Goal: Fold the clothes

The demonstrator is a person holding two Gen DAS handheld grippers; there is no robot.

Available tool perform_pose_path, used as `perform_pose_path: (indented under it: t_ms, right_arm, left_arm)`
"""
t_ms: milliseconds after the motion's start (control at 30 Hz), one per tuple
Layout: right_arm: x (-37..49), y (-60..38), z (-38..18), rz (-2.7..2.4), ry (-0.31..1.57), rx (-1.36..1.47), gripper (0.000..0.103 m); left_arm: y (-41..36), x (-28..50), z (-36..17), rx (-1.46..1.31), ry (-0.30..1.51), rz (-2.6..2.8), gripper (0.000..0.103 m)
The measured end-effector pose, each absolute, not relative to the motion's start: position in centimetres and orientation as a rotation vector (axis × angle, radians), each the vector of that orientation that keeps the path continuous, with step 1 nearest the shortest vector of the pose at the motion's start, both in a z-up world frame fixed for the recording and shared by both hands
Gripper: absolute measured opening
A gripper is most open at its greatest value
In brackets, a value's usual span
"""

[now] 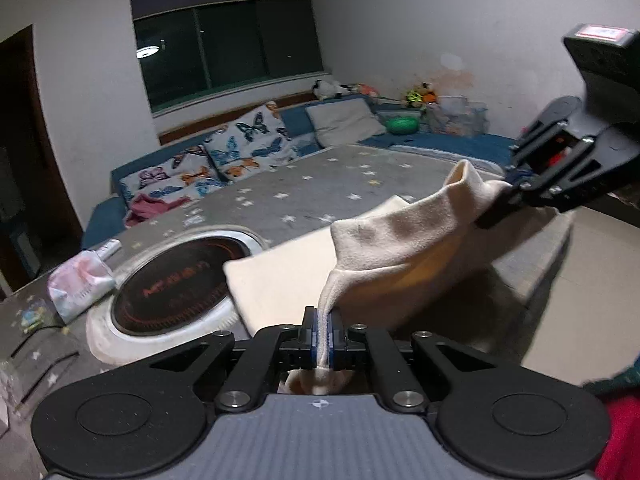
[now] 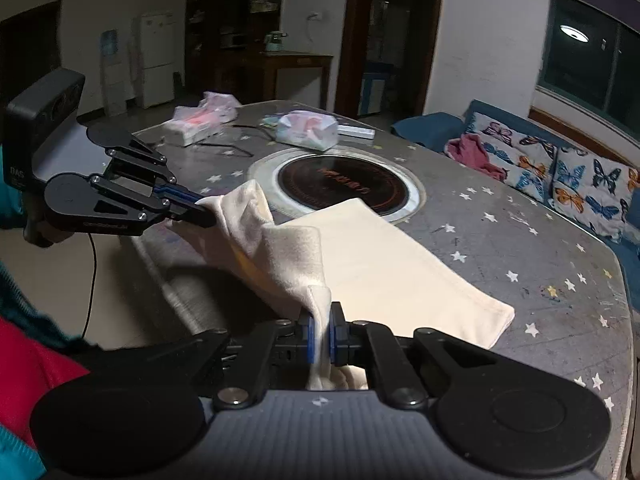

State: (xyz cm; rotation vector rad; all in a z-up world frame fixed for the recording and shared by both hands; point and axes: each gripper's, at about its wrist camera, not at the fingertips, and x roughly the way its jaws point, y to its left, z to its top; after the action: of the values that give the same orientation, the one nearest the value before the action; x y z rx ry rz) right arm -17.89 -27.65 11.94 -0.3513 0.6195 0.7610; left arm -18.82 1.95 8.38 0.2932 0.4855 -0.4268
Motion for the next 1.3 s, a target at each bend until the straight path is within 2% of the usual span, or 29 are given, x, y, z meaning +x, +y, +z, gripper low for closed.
perform_pose_path:
  t_ms: [267, 433, 667, 733, 767, 800, 867, 967, 1000, 1067, 1300]
  right_arm:
    - [-11.7, -28.1, 12.6, 0.682, 0.634, -0.302, 0.004]
    - [-7.0, -28.3, 11.7, 0.629, 0.66, -0.27, 0.004]
    - [-0.1, -28.4, 7.5, 0.494, 0.741, -0.15, 0.004]
    - [1.2, -28.5, 5.9, 0.449, 0.765, -0.131, 0.008]
    - [1.4, -28.5, 5.4, 0.432, 0.769, -0.13, 0.015]
    - [1.6, -28.7, 4.9, 0.415, 0.776, -0.123, 0.017]
    - [2.0, -29.0, 4.1, 0.382, 0.787, -0.11, 0.019]
    - [1.3, -29.3, 5.0, 0.356, 0.762, -0.1, 0.02]
    - [0.9, -29.2, 5.3, 0.346, 0.748, -0.109, 0.02]
    - [0.0, -28.8, 6.3, 0.362, 0.717, -0.121, 0.02]
    - [-3.9, -24.6, 7.2, 0.575, 0.665, -0.251, 0.02]
  left_arm:
    - [0.5, -10.7, 9.0, 0.349, 0.442, -0.405, 0.005]
    - [-0.9, -4.5, 7.3, 0.369, 0.494, -0.388, 0.005]
    - [-2.2, 2.5, 3.9, 0.331, 0.59, -0.346, 0.005]
    - [-2.2, 3.2, 3.0, 0.317, 0.606, -0.316, 0.01]
    - [-2.0, 3.6, 2.7, 0.301, 0.619, -0.3, 0.011]
    - [-1.8, 3.9, 2.4, 0.284, 0.632, -0.284, 0.015]
    - [-1.4, 4.0, 2.3, 0.249, 0.637, -0.252, 0.025]
    - [0.0, 2.9, 3.6, 0.193, 0.611, -0.223, 0.028]
    - [0.5, 2.5, 4.0, 0.174, 0.603, -0.213, 0.036]
    - [1.4, 1.1, 5.1, 0.121, 0.59, -0.188, 0.043]
    - [2.4, -3.6, 4.3, 0.083, 0.679, -0.2, 0.043]
